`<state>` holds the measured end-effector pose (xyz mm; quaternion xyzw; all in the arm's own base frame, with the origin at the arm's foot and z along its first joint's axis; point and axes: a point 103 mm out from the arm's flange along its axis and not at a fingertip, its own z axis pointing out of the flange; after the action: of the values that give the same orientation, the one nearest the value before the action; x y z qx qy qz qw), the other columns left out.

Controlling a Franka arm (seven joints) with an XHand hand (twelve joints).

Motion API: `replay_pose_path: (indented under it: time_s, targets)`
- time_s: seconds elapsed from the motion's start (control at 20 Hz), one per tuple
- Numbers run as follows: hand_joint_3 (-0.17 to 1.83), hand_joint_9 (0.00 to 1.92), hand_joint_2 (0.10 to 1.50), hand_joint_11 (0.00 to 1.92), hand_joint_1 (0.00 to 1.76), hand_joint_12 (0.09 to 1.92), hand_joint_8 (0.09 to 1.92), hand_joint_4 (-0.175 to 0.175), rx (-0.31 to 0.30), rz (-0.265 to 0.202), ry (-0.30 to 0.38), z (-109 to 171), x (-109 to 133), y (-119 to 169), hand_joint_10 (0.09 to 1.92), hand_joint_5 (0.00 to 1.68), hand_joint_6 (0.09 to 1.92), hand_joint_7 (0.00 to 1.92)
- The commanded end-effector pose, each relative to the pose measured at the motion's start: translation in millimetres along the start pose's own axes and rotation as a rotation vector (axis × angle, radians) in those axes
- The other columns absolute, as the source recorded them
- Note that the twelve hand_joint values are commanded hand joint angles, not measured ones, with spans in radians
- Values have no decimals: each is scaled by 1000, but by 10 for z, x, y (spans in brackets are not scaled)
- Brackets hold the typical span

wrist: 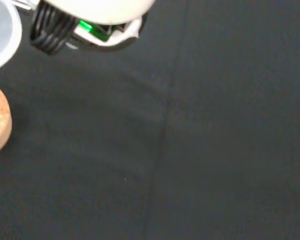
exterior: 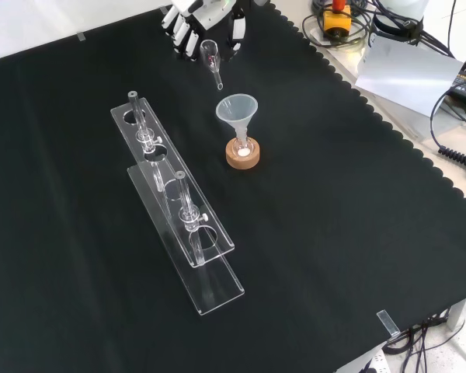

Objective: Put the weighing funnel back on the table.

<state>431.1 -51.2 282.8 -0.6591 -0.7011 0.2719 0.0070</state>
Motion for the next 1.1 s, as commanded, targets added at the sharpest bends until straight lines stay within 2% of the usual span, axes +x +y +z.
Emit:
replay_pose_path:
  time_s: [0.05,0.15,0.35,0.6,1.1]
  targets:
    - [818,761,660,377,1082,1313,658,175,-31,-1,35,-31,-20,20,531,1097,1051,566]
    - [818,762,660,377,1082,1313,658,175,-37,1,56,-10,-47,33,531,1097,1051,566]
    - [818,762,661,377,1082,1312,657,175,-65,5,143,40,-150,56,531,1097,1051,565]
    - [817,763,661,378,1082,1312,657,175,-81,14,202,153,-255,111,530,1096,1052,564]
    - [816,764,663,381,1082,1311,657,171,-89,23,246,414,-328,316,529,1094,1054,564]
